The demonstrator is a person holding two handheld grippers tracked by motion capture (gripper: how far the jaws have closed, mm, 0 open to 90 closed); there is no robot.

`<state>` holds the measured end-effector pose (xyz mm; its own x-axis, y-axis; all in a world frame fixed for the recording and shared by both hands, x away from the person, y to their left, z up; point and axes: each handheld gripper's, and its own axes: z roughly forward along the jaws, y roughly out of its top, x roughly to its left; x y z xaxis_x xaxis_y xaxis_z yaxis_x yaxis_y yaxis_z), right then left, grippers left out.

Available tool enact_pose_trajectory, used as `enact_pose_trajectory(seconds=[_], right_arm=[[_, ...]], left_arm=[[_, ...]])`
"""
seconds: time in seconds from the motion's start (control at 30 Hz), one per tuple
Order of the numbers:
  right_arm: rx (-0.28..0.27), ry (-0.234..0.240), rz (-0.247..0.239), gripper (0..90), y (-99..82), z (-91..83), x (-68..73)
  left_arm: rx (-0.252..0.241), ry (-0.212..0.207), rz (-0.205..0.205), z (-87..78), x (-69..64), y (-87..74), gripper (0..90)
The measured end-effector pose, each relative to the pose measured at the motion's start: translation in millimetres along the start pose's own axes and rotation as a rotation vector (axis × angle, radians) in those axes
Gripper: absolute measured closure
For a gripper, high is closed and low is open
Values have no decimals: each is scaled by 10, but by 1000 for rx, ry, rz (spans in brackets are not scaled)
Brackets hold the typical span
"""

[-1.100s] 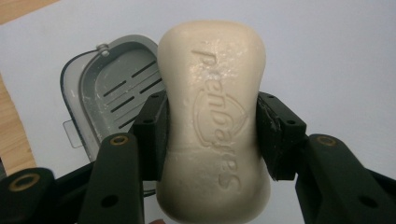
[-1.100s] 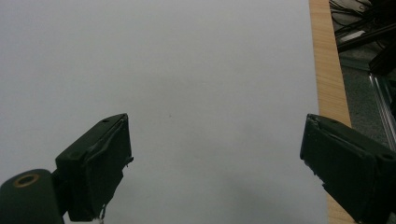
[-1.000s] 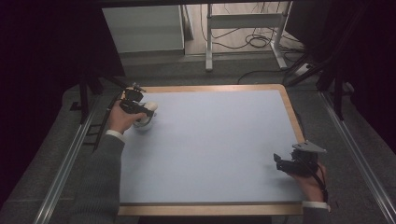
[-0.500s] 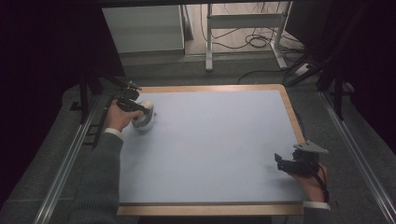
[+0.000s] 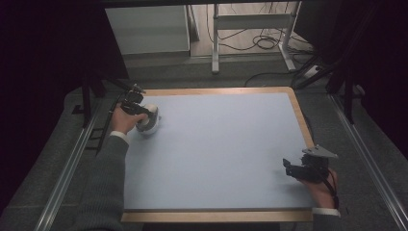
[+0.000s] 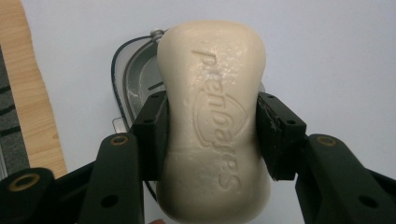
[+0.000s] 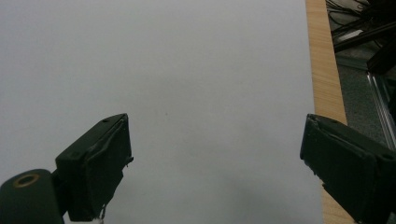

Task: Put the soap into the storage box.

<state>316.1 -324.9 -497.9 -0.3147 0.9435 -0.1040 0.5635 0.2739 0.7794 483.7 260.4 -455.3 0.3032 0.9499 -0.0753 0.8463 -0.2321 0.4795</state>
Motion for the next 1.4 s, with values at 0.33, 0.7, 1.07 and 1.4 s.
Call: enact_pose_trajectory(seconds=[0.33, 0.7, 1.07, 1.4], right_arm=[[3, -3, 0, 87, -9, 11, -6], [6, -4, 0, 87, -14, 20, -9], [4, 0, -4, 87, -2, 19, 1], [-2, -1, -4, 88, 5, 2, 3]], left_arm=[[35, 9, -13, 184, -31, 3, 494], [-10, 2, -21, 129, -63, -36, 427], [-131, -53, 73, -245, -306, -115, 342], [-192, -139, 177, -437, -586, -368, 312]])
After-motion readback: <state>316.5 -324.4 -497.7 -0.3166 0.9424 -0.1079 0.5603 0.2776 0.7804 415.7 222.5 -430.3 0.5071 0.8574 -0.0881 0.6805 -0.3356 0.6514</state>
